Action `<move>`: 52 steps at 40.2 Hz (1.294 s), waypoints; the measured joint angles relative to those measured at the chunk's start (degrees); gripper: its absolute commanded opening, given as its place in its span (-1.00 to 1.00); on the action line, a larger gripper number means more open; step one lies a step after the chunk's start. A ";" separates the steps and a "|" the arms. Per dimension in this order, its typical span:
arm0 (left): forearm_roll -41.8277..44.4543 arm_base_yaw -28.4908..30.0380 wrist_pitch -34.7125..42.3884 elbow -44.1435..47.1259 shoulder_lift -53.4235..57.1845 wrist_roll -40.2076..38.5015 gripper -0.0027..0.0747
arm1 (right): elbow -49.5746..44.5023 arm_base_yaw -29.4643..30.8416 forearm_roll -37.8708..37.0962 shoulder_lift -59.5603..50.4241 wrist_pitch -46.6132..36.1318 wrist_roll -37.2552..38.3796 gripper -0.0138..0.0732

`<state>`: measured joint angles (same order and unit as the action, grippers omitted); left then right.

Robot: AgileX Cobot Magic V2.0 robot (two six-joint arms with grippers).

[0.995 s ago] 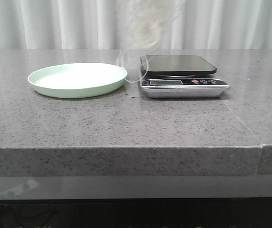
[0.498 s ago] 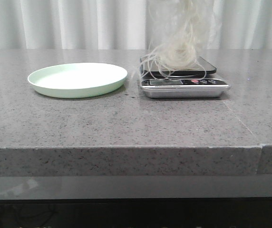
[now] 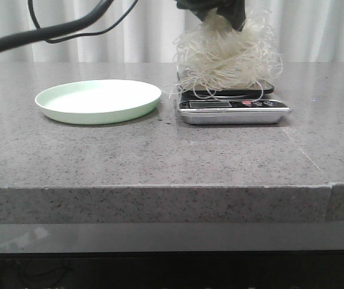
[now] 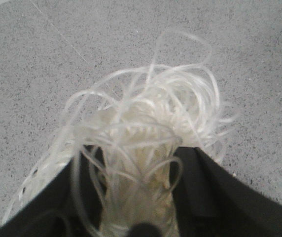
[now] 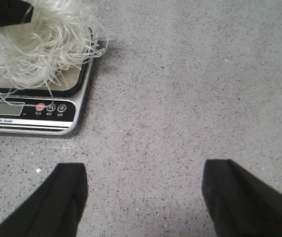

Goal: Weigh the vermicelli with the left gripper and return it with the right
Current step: 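Lower the vermicelli onto the scale, open the left gripper, withdraw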

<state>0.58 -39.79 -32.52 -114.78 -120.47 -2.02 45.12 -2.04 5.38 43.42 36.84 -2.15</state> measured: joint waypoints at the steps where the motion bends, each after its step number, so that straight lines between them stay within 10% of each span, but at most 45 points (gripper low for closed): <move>1: 0.00 0.00 -0.17 -0.09 -0.12 0.00 0.26 | 0.00 0.00 0.00 0.00 0.00 0.00 0.69; 34: 2.74 0.00 -20.79 0.39 22.96 0.00 0.26 | 0.00 0.00 0.00 0.00 0.00 0.00 0.69; 52: 2.56 0.00 -11.33 31.16 54.43 0.00 0.26 | 0.00 0.00 0.00 0.00 0.00 0.00 0.69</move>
<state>3.14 -39.79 -43.85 -83.62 -66.03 -2.02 45.12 -2.04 5.38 43.42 36.84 -2.15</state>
